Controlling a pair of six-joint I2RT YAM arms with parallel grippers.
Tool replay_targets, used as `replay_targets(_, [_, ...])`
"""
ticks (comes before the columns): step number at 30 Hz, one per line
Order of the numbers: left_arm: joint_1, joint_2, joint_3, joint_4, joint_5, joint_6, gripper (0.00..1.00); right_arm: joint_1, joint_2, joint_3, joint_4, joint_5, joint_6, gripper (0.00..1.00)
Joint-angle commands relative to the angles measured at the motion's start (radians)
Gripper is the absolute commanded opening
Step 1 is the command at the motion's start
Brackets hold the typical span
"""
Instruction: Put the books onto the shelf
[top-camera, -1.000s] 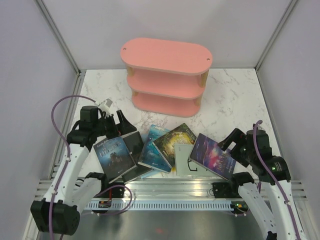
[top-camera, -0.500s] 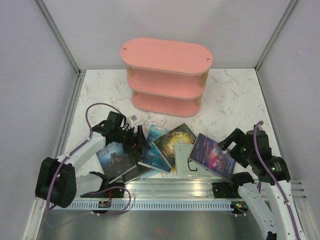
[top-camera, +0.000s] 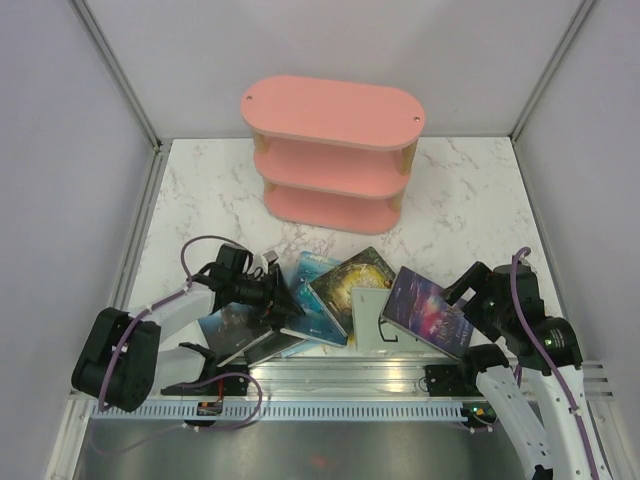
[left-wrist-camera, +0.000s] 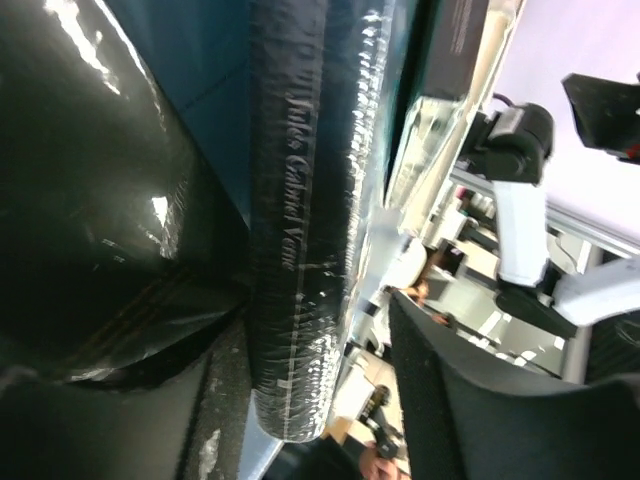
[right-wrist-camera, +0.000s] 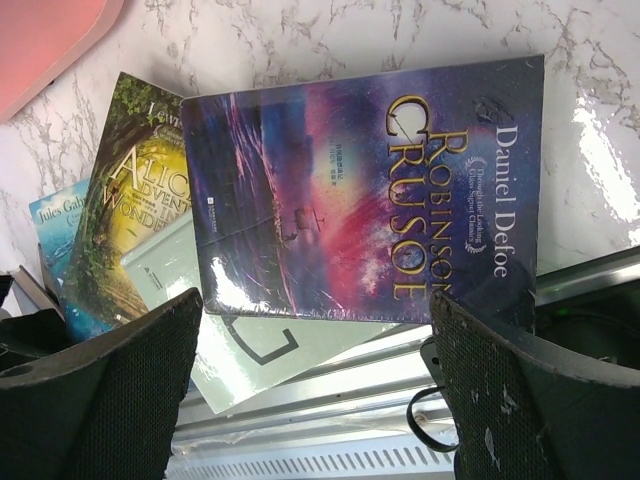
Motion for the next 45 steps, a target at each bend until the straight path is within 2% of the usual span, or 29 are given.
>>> replay_targets(1, [-0.025, 0.044, -0.054, 0.125, 0.048, -0.075, 0.57, 0.001, -0.011, 0.016, -0.031, 0.029, 0.017, 0.97])
replay_targets(6, [-0.038, 0.074, -0.065, 0.227, 0.072, -0.110, 0.40, 0.000, -0.009, 0.016, -0.036, 0.037, 0.018, 0.97])
replay_targets(9, [-0.049, 0.084, -0.070, 0.318, 0.087, -0.150, 0.02, 0.001, -0.011, 0.016, -0.036, 0.040, 0.018, 0.97])
replay_targets(11, [-0.052, 0.070, -0.056, 0.334, 0.081, -0.158, 0.02, 0.001, -0.012, 0.016, -0.036, 0.041, 0.019, 0.97])
replay_targets(12, [-0.051, 0.058, -0.041, 0.287, 0.072, -0.143, 0.02, 0.000, -0.014, 0.022, -0.035, 0.038, 0.018, 0.97])
replay_targets(15, [-0.032, -0.002, 0.094, 0.031, -0.067, 0.010, 0.02, 0.001, -0.011, 0.042, 0.004, -0.014, -0.001, 0.97])
replay_targets(16, [0.004, -0.010, 0.126, -0.095, -0.086, 0.044, 0.02, 0.001, -0.008, 0.045, 0.051, -0.061, -0.010, 0.97])
replay_targets(18, [0.065, -0.031, 0.205, -0.181, -0.097, 0.129, 0.02, 0.001, -0.003, 0.053, 0.106, -0.127, -0.021, 0.98])
replay_targets(19, [0.142, -0.039, 0.225, -0.245, -0.086, 0.148, 0.02, 0.001, 0.004, 0.055, 0.155, -0.190, -0.022, 0.98])
replay_targets(22, [0.274, -0.056, 0.303, -0.300, -0.012, 0.211, 0.02, 0.001, 0.024, 0.053, 0.229, -0.271, -0.013, 0.98])
replay_targets(26, [0.319, -0.015, 0.431, -0.332, 0.058, 0.247, 0.02, 0.001, 0.047, 0.033, 0.375, -0.403, 0.019, 0.98])
replay_targets(30, [0.347, 0.050, 0.524, -0.338, 0.080, 0.245, 0.02, 0.001, 0.090, 0.018, 0.517, -0.469, 0.085, 0.98])
replay_targets(31, [0.385, 0.065, 0.551, -0.331, 0.093, 0.245, 0.02, 0.001, 0.100, 0.016, 0.537, -0.473, 0.091, 0.98])
replay_targets(35, [0.417, 0.119, 0.555, -0.168, 0.175, 0.126, 0.02, 0.001, 0.127, 0.013, 0.542, -0.483, 0.079, 0.98])
replay_targets(38, [0.416, 0.162, 0.526, 0.022, 0.228, 0.006, 0.02, 0.001, 0.113, -0.004, 0.538, -0.488, 0.077, 0.98])
replay_targets(39, [0.417, 0.173, 0.515, 0.124, 0.233, -0.026, 0.02, 0.000, 0.098, -0.010, 0.536, -0.486, 0.079, 0.98])
replay_targets(41, [0.417, 0.212, 0.481, 0.223, 0.250, -0.126, 0.02, 0.001, 0.081, -0.030, 0.532, -0.486, 0.083, 0.98])
replay_targets(42, [0.417, 0.226, 0.467, 0.358, 0.253, -0.164, 0.02, 0.000, 0.066, -0.037, 0.530, -0.488, 0.087, 0.98])
replay_targets(45, [0.417, 0.297, 0.408, 0.595, 0.264, -0.342, 0.02, 0.001, 0.044, -0.057, 0.527, -0.486, 0.090, 0.98])
